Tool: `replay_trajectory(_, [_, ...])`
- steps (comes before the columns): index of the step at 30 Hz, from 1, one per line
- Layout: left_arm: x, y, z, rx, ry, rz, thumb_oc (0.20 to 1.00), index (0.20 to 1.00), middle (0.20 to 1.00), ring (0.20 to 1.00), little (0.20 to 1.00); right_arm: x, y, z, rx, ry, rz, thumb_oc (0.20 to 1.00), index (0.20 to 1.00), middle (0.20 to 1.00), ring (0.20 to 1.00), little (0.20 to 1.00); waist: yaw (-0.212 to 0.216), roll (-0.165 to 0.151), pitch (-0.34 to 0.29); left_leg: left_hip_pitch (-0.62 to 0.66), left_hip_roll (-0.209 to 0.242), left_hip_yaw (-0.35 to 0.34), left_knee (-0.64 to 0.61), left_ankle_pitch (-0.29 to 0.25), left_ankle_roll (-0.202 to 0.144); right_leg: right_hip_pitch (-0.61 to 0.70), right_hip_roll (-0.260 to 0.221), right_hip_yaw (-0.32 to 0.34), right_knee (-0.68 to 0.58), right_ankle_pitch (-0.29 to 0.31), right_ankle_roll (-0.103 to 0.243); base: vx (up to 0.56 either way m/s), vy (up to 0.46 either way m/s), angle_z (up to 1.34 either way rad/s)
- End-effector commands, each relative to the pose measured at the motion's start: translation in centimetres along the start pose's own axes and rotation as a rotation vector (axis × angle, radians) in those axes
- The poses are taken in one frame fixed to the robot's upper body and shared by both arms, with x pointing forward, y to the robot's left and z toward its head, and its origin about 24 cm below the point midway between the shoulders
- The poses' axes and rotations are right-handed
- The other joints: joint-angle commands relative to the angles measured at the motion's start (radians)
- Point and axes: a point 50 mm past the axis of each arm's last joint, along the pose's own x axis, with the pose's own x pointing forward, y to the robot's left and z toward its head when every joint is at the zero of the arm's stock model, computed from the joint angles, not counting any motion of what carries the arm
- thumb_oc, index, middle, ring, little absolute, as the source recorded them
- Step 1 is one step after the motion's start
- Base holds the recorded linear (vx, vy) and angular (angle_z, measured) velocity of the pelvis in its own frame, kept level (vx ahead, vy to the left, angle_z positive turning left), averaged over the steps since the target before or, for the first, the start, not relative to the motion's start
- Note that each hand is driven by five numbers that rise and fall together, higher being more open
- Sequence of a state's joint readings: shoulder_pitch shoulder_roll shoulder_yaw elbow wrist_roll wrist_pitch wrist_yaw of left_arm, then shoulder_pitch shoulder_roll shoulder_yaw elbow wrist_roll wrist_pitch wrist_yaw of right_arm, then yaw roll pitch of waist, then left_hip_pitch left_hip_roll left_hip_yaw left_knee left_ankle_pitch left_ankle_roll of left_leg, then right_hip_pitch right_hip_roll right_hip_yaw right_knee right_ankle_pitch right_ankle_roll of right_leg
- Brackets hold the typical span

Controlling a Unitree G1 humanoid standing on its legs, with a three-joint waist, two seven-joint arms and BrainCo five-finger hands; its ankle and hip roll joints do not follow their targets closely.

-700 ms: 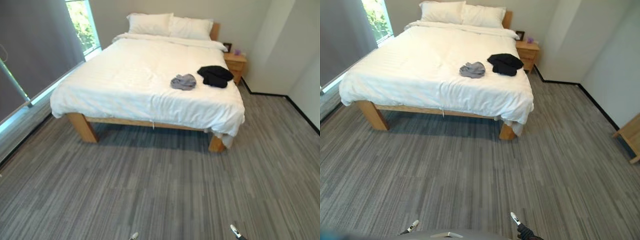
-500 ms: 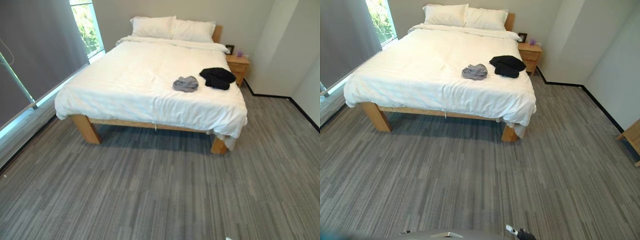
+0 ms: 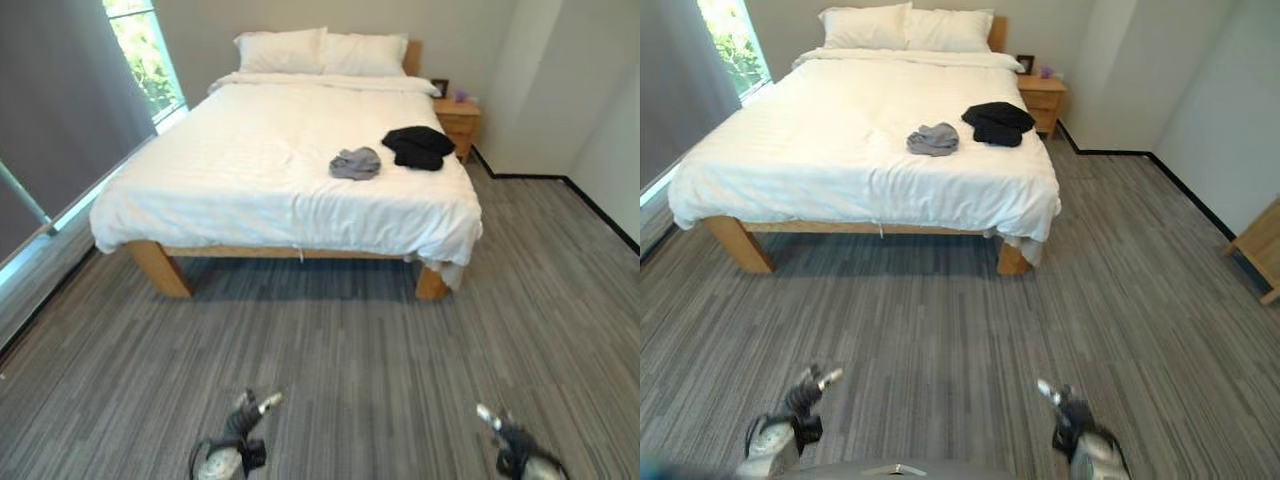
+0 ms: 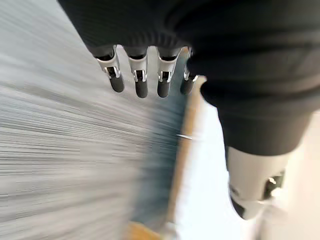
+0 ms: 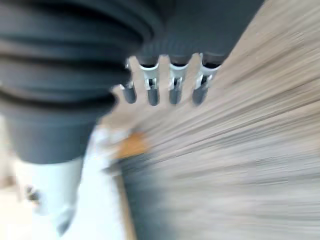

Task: Pick up bed clothes into laundry basket.

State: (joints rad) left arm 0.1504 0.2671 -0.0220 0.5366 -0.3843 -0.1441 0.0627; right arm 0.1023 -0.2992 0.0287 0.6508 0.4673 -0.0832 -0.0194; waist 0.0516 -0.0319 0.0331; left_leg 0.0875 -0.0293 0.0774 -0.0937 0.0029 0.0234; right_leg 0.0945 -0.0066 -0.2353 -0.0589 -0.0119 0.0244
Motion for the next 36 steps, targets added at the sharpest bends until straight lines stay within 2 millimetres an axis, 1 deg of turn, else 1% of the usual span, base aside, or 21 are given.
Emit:
replay_trajectory(1, [0.3,-0.3,3.7,-0.052,-0.169,-0.036,1.000,1.000,1.000,1.000,1.000,0.5,0.3,4.7,-0.071,-0.193,0.036,1.000,1.000,1.000,1.000,1.000,0.002,-0.017,0.002,-0.027,0.033,0.042,0.006,0.025,-0.061,-0.027,-0.103,-0.056,-0.028,0.104,0.114,0.00,0.008,-0.04])
replay_trajectory(2, [0.3,-0.3,3.7,-0.051,-0.168,-0.036,1.000,1.000,1.000,1.000,1.000,0.5,0.2,4.7,-0.071,-0.192,0.036,1.000,1.000,1.000,1.000,1.000,0.002,-0.017,0.001,-0.026,0.033,0.042,0.006,0.025,-0.061,-0.027,-0.103,-0.056,-0.028,0.104,0.114,0.00,0.000,0.00])
replay_trajectory(3, [0.0,-0.6,3.9,-0.037,-0.188,-0.052,1.000,1.000,1.000,1.000,1.000,0.1,1.0,5.3,-0.081,-0.235,0.063,1.000,1.000,1.000,1.000,1.000,0.003,-0.017,0.003,-0.026,0.033,0.042,0.006,0.023,-0.060,-0.027,-0.105,-0.056,-0.028,0.103,0.115,0.01,0.008,-0.06])
replay_trajectory(5, [0.0,-1.2,4.8,-0.048,-0.223,-0.074,1.000,1.000,1.000,1.000,1.000,-0.2,1.9,5.6,-0.072,-0.263,0.102,1.000,1.000,1.000,1.000,1.000,0.003,-0.018,0.008,-0.030,0.033,0.042,0.006,0.023,-0.059,-0.031,-0.106,-0.057,-0.028,0.103,0.115,0.00,0.010,-0.09])
replay_trajectory(7, [-0.3,-1.7,5.1,-0.018,-0.241,-0.101,1.000,1.000,1.000,1.000,1.000,-0.6,2.8,5.3,-0.085,-0.264,0.146,1.000,1.000,1.000,1.000,1.000,0.002,-0.018,0.014,-0.030,0.033,0.044,0.006,0.020,-0.057,-0.031,-0.107,-0.056,-0.028,0.103,0.114,0.00,0.006,-0.07])
replay_trajectory(8, [-0.5,-1.7,5.6,0.026,-0.265,-0.116,1.000,1.000,1.000,1.000,1.000,-1.0,3.4,5.4,-0.117,-0.278,0.190,1.000,1.000,1.000,1.000,1.000,-0.002,-0.018,0.017,-0.026,0.033,0.048,0.006,0.015,-0.057,-0.029,-0.107,-0.055,-0.028,0.100,0.113,0.02,0.008,-0.03])
replay_trajectory(9, [-0.6,-1.7,5.4,0.021,-0.260,-0.118,1.000,1.000,1.000,1.000,1.000,-1.3,3.5,5.5,-0.128,-0.289,0.206,1.000,1.000,1.000,1.000,1.000,-0.005,-0.017,0.019,-0.025,0.033,0.050,0.006,0.014,-0.058,-0.028,-0.107,-0.054,-0.028,0.100,0.113,0.00,0.000,0.00])
replay_trajectory(12, [-0.9,-1.4,5.2,0.030,-0.258,-0.107,1.000,1.000,1.000,1.000,1.000,-1.8,3.6,5.5,-0.135,-0.300,0.226,1.000,1.000,1.000,1.000,1.000,-0.017,-0.017,0.019,-0.021,0.034,0.060,0.006,0.011,-0.057,-0.028,-0.105,-0.044,-0.028,0.098,0.112,0.01,0.000,-0.02])
replay_trajectory(16, [-1.4,-0.2,5.0,0.054,-0.262,-0.057,1.000,1.000,1.000,1.000,1.000,-2.4,3.2,6.2,-0.133,-0.337,0.234,1.000,1.000,1.000,1.000,1.000,-0.030,-0.019,0.020,-0.012,0.036,0.077,0.006,0.002,-0.056,-0.026,-0.103,-0.030,-0.028,0.097,0.110,0.03,0.009,-0.12])
replay_trajectory(18, [-1.3,0.5,5.4,0.082,-0.275,-0.020,1.000,1.000,1.000,1.000,1.000,-2.2,3.2,6.6,-0.103,-0.357,0.222,1.000,1.000,1.000,1.000,1.000,-0.038,-0.021,0.021,-0.010,0.037,0.087,0.006,0.000,-0.056,-0.030,-0.102,-0.020,-0.028,0.098,0.110,0.03,0.013,-0.18])
replay_trajectory(20, [-1.3,0.9,5.9,0.088,-0.296,0.007,1.000,1.000,1.000,1.000,1.000,-2.3,3.2,7.3,-0.088,-0.386,0.216,1.000,1.000,1.000,1.000,1.000,-0.043,-0.023,0.021,-0.010,0.038,0.092,0.006,-0.001,-0.056,-0.034,-0.102,-0.013,-0.028,0.100,0.110,0.02,0.016,-0.15])
replay_trajectory(24, [-1.1,0.7,5.9,0.080,-0.295,0.006,1.000,1.000,1.000,1.000,1.000,-2.2,3.1,7.3,-0.106,-0.388,0.202,1.000,1.000,1.000,1.000,1.000,-0.046,-0.024,0.018,-0.010,0.038,0.097,0.006,-0.003,-0.056,-0.036,-0.102,-0.009,-0.028,0.101,0.109,0.02,0.008,-0.09])
replay_trajectory(29, [-1.1,0.5,5.9,0.115,-0.291,-0.014,1.000,1.000,1.000,1.000,1.000,-2.3,2.9,7.1,-0.142,-0.381,0.198,1.000,1.000,1.000,1.000,1.000,-0.049,-0.022,0.016,-0.007,0.037,0.097,0.006,-0.007,-0.055,-0.031,-0.101,-0.009,-0.028,0.095,0.108,0.04,0.013,-0.02])
replay_trajectory(36, [-1.0,0.4,5.5,0.092,-0.273,-0.006,1.000,1.000,1.000,1.000,1.000,-2.2,3.8,7.4,-0.186,-0.389,0.232,1.000,1.000,1.000,1.000,1.000,-0.047,-0.020,0.014,-0.006,0.034,0.103,0.006,-0.010,-0.052,-0.032,-0.103,-0.003,-0.028,0.096,0.109,0.01,0.002,0.00])
